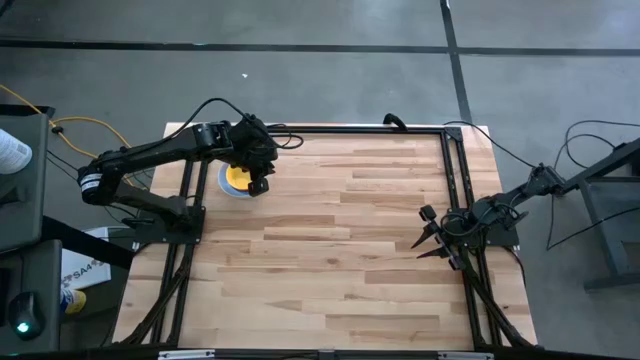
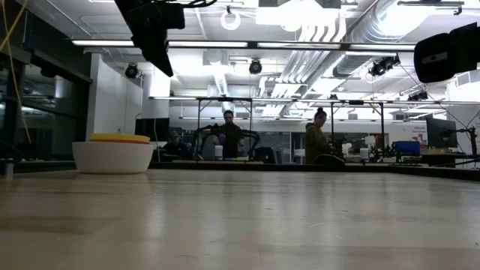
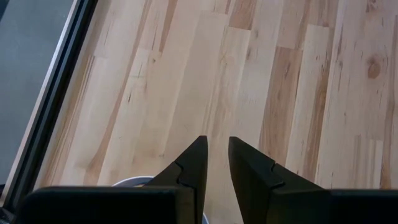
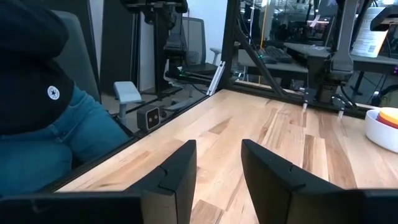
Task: Nest bowls inside each other
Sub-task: Return to Home Position
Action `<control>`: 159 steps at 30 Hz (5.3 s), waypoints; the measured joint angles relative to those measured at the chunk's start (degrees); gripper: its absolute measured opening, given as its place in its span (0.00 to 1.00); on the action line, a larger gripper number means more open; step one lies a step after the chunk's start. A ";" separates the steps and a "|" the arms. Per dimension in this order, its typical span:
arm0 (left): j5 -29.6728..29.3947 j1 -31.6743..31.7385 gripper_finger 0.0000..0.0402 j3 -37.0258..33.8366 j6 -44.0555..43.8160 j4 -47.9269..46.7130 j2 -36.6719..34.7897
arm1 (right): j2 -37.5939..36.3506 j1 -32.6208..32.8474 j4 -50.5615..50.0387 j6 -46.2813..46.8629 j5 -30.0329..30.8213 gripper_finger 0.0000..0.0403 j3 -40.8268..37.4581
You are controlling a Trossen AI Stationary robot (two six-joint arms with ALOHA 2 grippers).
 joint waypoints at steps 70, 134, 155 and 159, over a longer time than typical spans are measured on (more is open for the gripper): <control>0.14 0.00 0.16 0.00 0.00 -0.02 0.00 | -0.13 -0.03 0.91 5.47 0.26 0.30 -0.04; 7.65 -4.52 0.16 -63.39 -13.03 52.67 -54.80 | -0.07 -0.04 0.98 5.47 0.22 0.30 -0.06; 7.65 -4.52 0.16 -67.82 -14.62 57.80 -54.88 | -0.09 -0.04 0.98 5.46 0.22 0.30 -0.07; 7.65 -4.52 0.16 -67.84 -14.83 56.62 -54.88 | -0.09 -0.04 0.98 5.47 0.20 0.30 -0.05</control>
